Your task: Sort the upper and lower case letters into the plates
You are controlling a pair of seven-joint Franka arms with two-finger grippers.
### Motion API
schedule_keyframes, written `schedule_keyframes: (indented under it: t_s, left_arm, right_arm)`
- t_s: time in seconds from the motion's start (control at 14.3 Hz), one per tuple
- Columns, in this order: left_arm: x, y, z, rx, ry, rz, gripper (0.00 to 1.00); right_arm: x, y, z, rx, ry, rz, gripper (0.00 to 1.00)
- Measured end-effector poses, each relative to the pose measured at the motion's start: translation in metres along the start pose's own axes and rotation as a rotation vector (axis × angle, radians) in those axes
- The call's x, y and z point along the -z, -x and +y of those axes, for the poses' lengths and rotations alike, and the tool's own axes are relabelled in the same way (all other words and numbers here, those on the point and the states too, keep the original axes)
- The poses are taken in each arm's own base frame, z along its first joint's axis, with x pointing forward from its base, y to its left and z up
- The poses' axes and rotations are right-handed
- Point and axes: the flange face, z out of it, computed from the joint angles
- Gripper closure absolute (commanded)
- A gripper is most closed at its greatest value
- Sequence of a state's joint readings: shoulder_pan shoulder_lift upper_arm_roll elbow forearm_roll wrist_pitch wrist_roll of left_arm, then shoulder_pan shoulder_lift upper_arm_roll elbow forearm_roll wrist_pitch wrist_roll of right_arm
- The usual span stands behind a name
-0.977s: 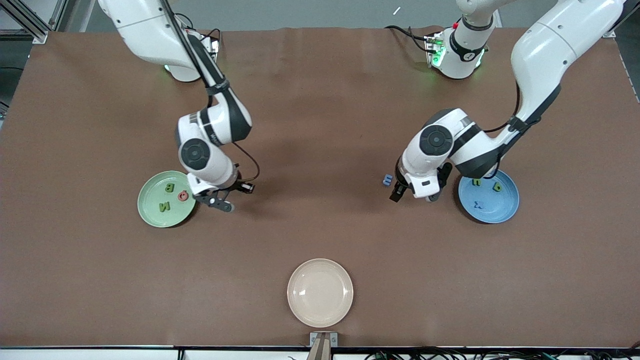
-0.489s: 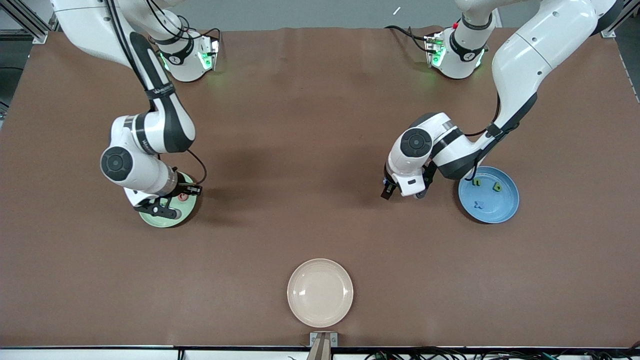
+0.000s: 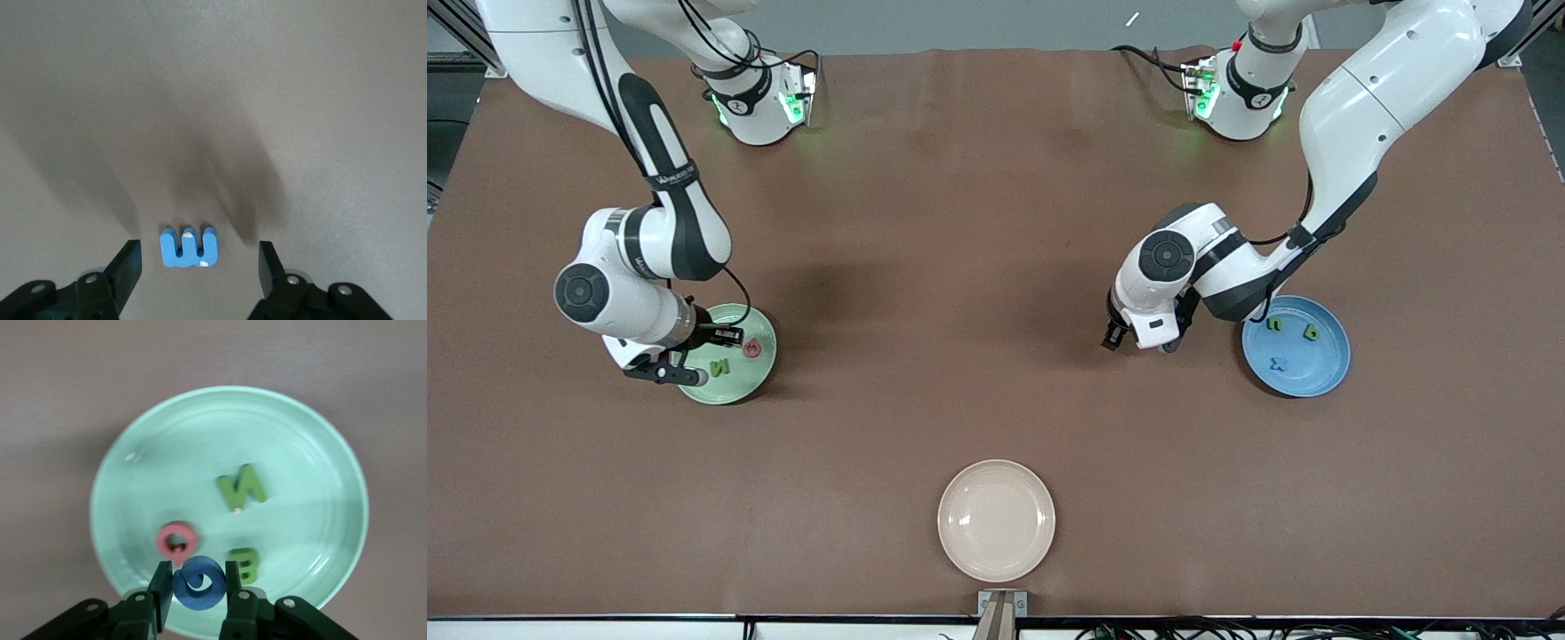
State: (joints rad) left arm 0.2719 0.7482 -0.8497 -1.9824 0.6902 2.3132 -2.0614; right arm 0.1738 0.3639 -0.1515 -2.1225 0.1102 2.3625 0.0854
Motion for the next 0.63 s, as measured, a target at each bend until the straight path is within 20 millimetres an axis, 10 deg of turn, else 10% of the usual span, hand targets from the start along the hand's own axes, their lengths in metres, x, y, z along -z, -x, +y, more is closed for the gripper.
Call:
schedule_keyframes:
  t_s: [0.35, 0.63]
  left_arm:
    - [-0.017, -0.005, -0.006, -0.014, 0.002, 0.001, 0.21]
    - [-0.017, -0.004, -0.005, -0.015, 0.007, 0.0, 0.4]
  right_arm:
    - [-0.018, 0.005, 0.006, 0.003, 0.002, 0.038, 1.0]
    - [-0.028, 0.002, 0.007, 0.002, 0.006, 0.057, 1.0]
